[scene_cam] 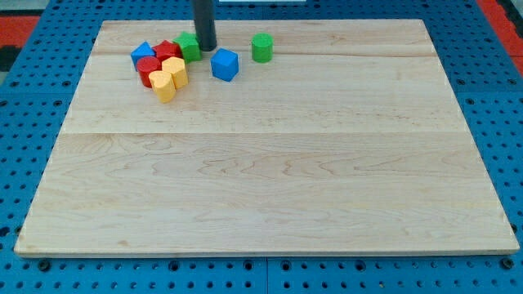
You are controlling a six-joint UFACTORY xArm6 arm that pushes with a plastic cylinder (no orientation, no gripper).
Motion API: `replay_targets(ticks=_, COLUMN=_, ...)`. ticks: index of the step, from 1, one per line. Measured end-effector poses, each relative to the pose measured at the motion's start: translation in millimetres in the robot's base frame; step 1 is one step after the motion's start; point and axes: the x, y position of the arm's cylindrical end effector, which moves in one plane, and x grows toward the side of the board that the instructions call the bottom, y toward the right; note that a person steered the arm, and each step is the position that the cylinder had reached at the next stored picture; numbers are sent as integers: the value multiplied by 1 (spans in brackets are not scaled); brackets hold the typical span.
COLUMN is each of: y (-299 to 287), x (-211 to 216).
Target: Keep blue cube below green circle
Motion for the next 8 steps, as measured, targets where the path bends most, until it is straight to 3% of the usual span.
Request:
replay_targets(ticks=4, y=40, x=81)
replay_targets(ticks=5, y=57, x=85)
replay_targets(ticks=7, y=48, x=141)
replay_targets(ticks=8, y=83, x=130)
